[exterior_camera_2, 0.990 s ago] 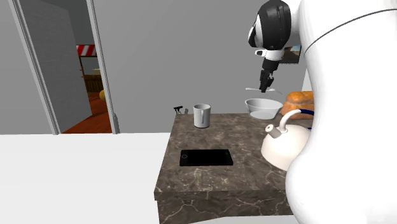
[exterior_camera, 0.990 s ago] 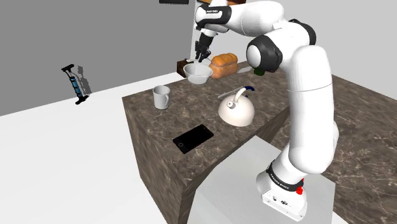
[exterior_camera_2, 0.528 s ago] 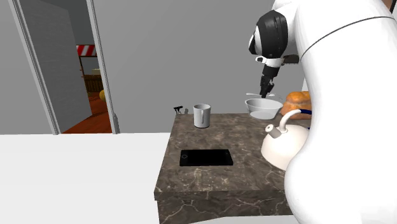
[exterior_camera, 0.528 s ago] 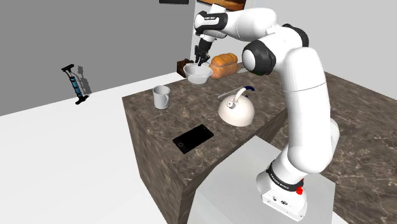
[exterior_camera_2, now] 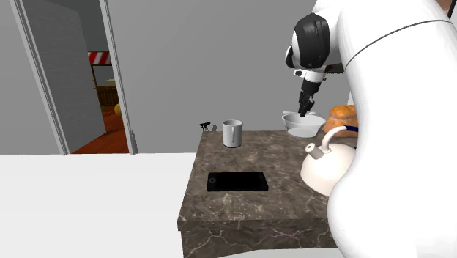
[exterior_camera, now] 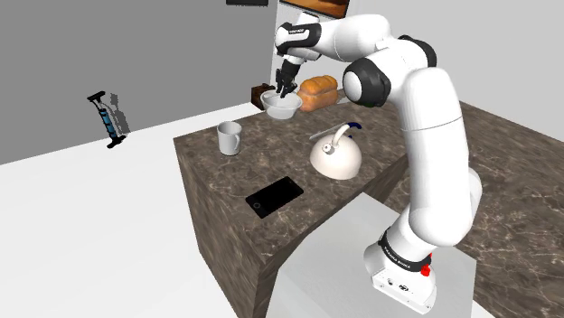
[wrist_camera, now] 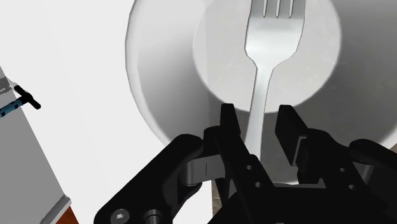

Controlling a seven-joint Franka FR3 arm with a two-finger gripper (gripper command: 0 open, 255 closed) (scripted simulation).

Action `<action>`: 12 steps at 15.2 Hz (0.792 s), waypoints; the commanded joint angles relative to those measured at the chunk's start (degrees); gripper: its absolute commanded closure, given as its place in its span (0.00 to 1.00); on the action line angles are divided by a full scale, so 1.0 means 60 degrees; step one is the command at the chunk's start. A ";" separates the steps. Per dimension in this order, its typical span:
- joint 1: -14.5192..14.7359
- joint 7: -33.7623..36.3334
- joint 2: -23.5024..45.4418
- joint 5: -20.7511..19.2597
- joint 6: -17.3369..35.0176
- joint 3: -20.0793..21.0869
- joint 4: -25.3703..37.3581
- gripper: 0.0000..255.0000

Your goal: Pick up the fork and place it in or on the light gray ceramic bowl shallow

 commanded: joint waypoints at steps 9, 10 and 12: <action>-0.0006 0.0000 0.0044 -0.0003 0.0013 -0.0004 -0.0030 0.00; 0.0004 0.0036 -0.0122 -0.0074 -0.0184 -0.0057 0.0009 0.00; 0.0009 0.0110 -0.0424 -0.0209 -0.0600 -0.0156 0.0141 0.00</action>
